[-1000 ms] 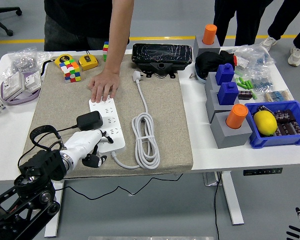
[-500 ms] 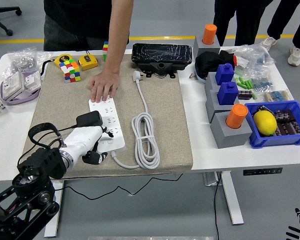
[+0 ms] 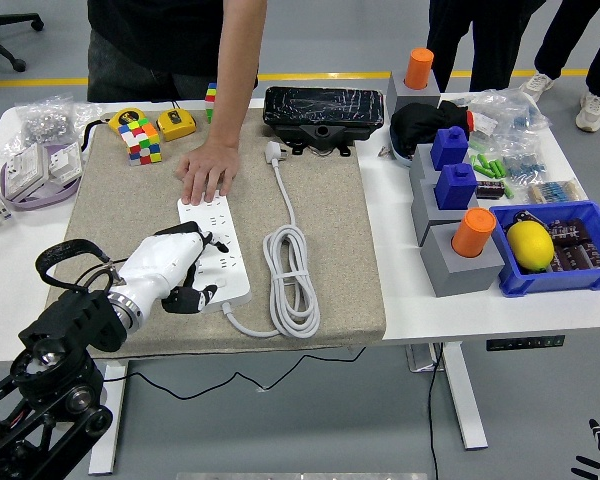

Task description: Pick up the plug,place it near the board,insert it into the board,press the button

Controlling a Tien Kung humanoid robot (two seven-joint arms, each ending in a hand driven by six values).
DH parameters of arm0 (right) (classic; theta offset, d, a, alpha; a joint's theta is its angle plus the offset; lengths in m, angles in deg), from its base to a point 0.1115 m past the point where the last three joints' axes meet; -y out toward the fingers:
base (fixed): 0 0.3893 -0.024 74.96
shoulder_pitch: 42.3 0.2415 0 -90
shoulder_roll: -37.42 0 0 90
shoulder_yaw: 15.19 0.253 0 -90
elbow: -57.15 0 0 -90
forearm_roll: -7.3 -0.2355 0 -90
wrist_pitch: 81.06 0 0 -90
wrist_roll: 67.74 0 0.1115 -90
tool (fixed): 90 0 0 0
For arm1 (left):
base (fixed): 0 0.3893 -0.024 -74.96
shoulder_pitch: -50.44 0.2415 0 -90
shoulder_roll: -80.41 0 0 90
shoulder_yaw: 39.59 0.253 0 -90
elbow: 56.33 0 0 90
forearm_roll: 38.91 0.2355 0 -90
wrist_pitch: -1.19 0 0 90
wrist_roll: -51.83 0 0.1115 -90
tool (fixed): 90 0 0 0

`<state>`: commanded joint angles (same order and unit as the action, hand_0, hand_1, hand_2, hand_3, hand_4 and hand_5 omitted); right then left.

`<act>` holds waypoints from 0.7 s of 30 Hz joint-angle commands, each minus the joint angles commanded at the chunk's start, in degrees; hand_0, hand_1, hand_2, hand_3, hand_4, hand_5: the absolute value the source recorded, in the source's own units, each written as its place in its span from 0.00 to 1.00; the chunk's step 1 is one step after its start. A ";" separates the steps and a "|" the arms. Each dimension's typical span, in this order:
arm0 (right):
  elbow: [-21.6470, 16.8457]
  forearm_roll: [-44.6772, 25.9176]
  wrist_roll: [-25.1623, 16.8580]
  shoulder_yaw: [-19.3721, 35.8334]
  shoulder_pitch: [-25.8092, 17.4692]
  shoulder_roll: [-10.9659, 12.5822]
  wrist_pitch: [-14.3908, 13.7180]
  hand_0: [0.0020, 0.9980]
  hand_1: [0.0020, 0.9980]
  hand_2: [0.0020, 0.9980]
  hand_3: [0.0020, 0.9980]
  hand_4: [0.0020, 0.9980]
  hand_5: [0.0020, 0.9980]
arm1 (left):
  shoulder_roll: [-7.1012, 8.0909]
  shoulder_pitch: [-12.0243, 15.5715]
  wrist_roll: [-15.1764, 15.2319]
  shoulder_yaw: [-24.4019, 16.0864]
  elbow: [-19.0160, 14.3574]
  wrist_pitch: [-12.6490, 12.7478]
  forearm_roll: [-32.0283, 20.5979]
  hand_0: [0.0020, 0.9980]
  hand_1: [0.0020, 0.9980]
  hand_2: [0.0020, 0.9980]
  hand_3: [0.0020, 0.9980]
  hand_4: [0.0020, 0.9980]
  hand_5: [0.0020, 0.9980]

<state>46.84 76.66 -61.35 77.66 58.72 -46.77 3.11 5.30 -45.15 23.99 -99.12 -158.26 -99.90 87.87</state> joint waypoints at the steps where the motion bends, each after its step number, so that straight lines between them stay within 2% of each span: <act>1: 0.00 -0.04 -0.01 -0.03 0.00 -0.01 0.00 0.75 0.63 0.61 0.64 1.00 1.00 | -0.02 0.06 -0.02 -0.01 0.00 -0.05 0.03 0.16 0.03 0.13 0.71 0.68 0.00; 9: 0.00 0.17 0.05 0.18 0.11 0.11 0.01 0.75 0.63 0.61 0.64 1.00 1.00 | -0.05 -0.25 0.50 0.43 0.00 -0.87 -1.64 0.16 0.03 0.13 0.70 0.67 0.00; 21: 0.00 0.17 -0.04 0.29 0.26 0.03 0.04 0.75 0.63 0.61 0.64 1.00 1.00 | -0.75 -0.42 1.43 -0.75 3.21 -0.42 -2.42 0.16 0.03 0.13 0.70 0.67 0.00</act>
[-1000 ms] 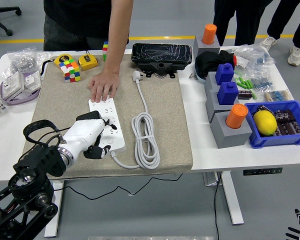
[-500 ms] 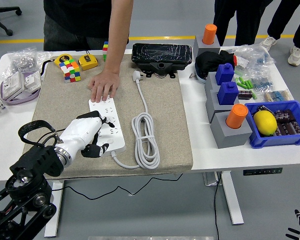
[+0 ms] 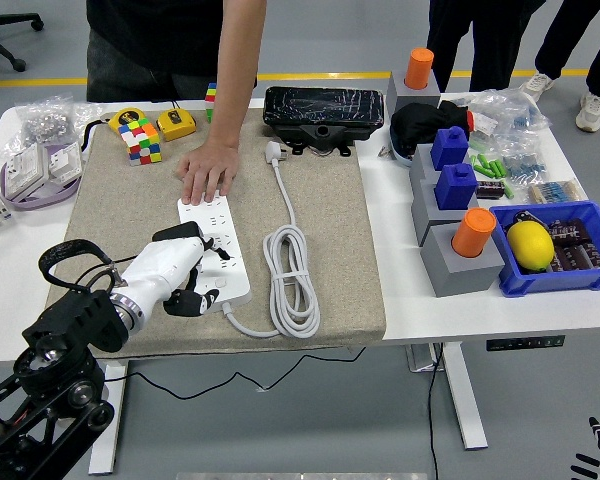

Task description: Pick up the plug,place it near the board,insert it into the board,press the button

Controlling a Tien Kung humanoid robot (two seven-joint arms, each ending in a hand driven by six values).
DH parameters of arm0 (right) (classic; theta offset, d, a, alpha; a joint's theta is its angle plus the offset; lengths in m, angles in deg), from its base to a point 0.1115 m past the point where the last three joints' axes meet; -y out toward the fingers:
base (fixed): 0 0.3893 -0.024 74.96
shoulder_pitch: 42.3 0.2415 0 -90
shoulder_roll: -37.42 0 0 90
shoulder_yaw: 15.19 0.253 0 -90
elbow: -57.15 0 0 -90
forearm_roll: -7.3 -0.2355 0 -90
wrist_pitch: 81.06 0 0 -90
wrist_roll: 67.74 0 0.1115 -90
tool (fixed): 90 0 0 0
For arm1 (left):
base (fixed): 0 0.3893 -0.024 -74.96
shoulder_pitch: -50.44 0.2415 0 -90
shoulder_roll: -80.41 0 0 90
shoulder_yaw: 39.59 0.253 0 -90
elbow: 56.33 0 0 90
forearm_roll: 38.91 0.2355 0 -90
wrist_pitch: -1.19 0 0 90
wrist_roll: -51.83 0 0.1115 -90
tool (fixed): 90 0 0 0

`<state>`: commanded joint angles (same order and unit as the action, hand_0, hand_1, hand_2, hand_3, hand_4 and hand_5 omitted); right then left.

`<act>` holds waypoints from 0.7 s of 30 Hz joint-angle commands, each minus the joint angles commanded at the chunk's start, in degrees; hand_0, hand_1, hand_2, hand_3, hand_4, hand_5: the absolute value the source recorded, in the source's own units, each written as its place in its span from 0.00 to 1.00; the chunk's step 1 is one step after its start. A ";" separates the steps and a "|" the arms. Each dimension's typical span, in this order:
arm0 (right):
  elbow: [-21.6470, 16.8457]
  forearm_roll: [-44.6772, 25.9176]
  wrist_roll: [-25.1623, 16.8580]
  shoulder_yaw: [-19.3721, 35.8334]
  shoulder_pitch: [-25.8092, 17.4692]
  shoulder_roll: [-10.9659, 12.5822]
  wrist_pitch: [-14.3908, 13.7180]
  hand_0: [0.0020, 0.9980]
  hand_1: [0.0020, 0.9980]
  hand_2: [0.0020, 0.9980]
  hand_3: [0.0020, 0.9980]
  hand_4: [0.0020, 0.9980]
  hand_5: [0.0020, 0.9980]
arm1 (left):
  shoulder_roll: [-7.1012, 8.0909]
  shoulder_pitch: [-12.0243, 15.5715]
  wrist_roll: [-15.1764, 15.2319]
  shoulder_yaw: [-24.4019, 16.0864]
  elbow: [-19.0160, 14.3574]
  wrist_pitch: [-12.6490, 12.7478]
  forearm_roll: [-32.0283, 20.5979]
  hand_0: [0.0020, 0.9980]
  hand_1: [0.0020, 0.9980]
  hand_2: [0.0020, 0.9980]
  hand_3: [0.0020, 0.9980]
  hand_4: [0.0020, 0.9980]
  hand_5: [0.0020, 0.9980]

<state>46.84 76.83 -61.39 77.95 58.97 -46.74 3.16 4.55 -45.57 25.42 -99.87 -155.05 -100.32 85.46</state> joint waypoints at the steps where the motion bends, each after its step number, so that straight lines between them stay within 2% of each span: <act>1: 0.00 0.01 0.01 0.03 0.03 0.02 -0.01 0.75 0.63 0.61 0.64 1.00 1.00 | -0.02 0.04 -0.01 -0.02 0.37 -0.23 -0.06 0.16 0.03 0.13 0.70 0.67 0.00; 14: 0.00 -0.10 -0.14 0.02 0.07 0.01 0.01 0.75 0.63 0.61 0.64 1.00 1.00 | -0.22 0.16 0.71 0.66 3.68 -0.05 -1.07 0.16 0.03 0.13 0.70 0.68 0.00; 21: 0.00 0.09 -0.04 0.27 0.00 0.04 -0.01 0.75 0.63 0.62 0.64 1.00 1.00 | -0.12 0.04 0.66 0.45 4.18 -0.36 -0.92 0.16 0.03 0.13 0.71 0.68 0.00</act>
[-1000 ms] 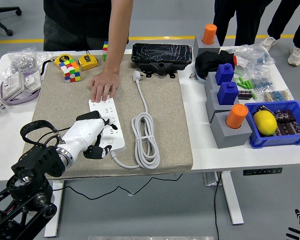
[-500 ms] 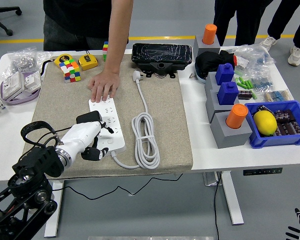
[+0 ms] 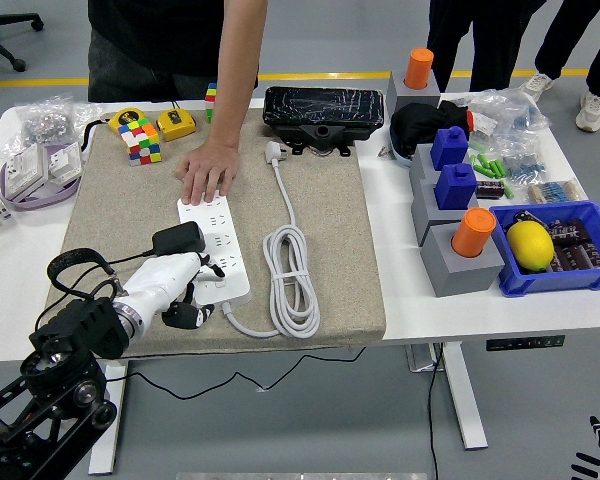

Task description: Pick up the plug,place it near the board,insert it into the board,press the button

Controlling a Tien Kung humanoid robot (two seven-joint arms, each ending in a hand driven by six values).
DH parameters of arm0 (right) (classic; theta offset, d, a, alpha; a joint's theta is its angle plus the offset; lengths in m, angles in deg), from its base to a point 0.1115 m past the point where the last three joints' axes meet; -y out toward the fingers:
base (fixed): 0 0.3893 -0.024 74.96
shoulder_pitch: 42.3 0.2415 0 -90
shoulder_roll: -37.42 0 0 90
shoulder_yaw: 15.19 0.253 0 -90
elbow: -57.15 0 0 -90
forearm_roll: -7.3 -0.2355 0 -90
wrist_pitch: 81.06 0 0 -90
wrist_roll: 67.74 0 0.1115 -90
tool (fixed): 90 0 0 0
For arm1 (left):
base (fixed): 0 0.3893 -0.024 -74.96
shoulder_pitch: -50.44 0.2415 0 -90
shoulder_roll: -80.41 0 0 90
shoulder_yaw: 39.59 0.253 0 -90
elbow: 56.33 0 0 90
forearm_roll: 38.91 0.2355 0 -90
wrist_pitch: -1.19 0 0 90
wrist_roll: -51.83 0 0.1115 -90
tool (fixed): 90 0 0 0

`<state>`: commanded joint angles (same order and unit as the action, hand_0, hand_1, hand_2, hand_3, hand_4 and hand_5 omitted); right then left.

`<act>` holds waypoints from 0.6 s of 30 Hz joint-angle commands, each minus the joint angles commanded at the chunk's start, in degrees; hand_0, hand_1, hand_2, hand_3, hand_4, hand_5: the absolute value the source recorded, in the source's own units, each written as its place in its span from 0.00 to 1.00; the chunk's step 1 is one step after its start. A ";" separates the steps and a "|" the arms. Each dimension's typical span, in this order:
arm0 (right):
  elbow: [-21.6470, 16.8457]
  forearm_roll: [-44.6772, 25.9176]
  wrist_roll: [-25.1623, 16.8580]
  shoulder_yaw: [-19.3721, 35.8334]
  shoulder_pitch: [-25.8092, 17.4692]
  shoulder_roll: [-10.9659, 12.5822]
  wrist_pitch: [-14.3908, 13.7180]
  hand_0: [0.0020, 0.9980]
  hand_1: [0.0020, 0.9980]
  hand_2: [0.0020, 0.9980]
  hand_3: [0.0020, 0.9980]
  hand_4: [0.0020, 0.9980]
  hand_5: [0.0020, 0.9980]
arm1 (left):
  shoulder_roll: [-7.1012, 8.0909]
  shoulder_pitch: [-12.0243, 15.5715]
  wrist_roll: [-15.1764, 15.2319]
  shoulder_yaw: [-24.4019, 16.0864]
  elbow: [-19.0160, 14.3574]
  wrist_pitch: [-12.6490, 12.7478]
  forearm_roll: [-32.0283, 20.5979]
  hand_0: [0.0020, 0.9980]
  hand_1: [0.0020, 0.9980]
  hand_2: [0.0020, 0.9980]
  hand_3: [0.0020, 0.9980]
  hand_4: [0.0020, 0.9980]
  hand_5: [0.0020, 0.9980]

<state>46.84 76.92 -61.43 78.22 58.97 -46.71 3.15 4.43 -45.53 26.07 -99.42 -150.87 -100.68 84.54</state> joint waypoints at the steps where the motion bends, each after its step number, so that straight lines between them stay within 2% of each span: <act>1: 0.00 0.01 0.00 0.04 -0.02 0.02 -0.03 0.75 0.63 0.61 0.64 1.00 1.00 | 0.04 0.04 0.00 0.03 0.06 -0.08 0.00 0.16 0.03 0.13 0.71 0.68 0.00; 18: 0.00 0.13 -0.03 0.08 -0.35 -0.02 -0.04 0.75 0.63 0.62 0.64 1.00 1.00 | 0.13 0.47 -0.12 1.17 1.08 0.28 0.18 0.16 0.03 0.14 0.70 0.68 0.00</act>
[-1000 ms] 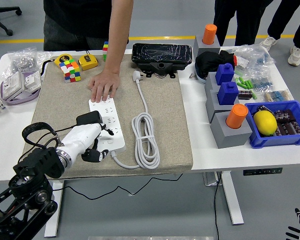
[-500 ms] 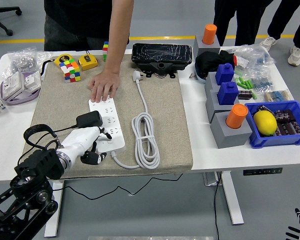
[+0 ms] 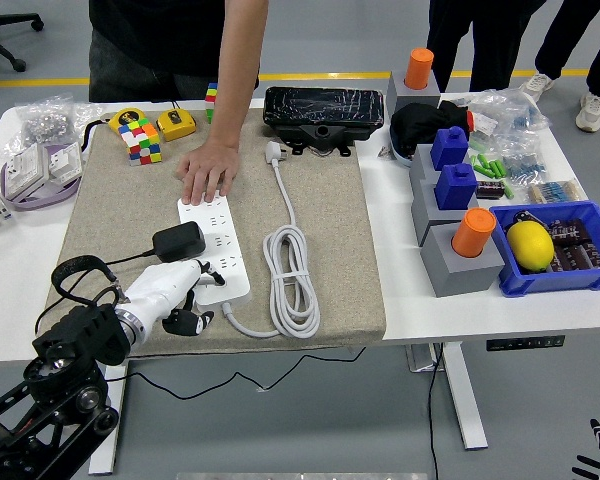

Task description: Pick up the plug,place it near the board,insert it into the board,press the button

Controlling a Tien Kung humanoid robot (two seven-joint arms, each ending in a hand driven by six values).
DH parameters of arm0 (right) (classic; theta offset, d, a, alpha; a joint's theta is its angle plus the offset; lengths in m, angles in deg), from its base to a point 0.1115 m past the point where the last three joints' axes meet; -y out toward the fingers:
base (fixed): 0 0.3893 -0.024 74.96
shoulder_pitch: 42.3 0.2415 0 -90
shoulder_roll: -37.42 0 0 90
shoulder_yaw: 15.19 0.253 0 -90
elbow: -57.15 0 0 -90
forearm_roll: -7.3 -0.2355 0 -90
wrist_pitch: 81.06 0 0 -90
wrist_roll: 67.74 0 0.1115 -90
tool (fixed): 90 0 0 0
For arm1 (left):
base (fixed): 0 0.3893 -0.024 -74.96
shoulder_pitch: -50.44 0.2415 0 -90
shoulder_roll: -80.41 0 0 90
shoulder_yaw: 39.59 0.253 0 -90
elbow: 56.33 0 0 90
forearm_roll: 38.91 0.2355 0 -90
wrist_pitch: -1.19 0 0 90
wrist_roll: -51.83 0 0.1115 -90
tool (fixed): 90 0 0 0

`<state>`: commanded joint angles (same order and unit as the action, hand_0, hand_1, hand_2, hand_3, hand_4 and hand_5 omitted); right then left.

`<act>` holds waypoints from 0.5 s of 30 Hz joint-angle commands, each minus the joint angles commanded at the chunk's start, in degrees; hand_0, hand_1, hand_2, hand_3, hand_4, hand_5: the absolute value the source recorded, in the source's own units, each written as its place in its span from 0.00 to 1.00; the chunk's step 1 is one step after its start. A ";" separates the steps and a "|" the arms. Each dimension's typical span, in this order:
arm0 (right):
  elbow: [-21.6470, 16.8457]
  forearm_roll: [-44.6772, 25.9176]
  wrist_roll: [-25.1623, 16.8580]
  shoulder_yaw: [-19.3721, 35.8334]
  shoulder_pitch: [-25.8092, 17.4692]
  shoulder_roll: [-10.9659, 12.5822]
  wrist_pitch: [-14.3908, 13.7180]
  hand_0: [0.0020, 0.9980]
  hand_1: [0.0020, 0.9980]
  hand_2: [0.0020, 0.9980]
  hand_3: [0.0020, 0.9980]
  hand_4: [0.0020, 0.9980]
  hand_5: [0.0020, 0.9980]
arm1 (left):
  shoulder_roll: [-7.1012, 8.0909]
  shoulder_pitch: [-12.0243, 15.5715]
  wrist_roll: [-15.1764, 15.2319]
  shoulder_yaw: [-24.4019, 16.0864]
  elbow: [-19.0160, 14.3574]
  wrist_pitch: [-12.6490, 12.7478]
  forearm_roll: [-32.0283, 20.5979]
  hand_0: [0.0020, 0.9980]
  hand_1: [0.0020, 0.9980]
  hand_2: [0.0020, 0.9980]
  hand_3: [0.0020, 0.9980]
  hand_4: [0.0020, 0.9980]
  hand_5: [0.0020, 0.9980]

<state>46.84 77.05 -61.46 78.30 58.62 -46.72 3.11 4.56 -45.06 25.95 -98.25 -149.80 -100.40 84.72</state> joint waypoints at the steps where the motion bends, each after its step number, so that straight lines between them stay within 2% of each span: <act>1: 0.00 -0.03 0.01 -0.01 0.01 0.02 0.00 0.75 0.63 0.62 0.64 1.00 1.00 | 0.02 -0.06 -0.09 0.00 0.00 -0.16 0.14 0.16 0.03 0.13 0.70 0.68 0.00; 15: 0.00 -0.08 -0.02 0.00 0.24 0.07 -0.01 0.75 0.63 0.62 0.64 1.00 1.00 | 0.40 -0.42 -0.05 0.98 0.33 -1.15 -0.54 0.16 0.03 0.13 0.69 0.68 0.00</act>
<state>46.84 76.97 -61.49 78.30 58.87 -46.65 3.10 4.96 -45.47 25.91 -97.26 -149.46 -101.55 84.18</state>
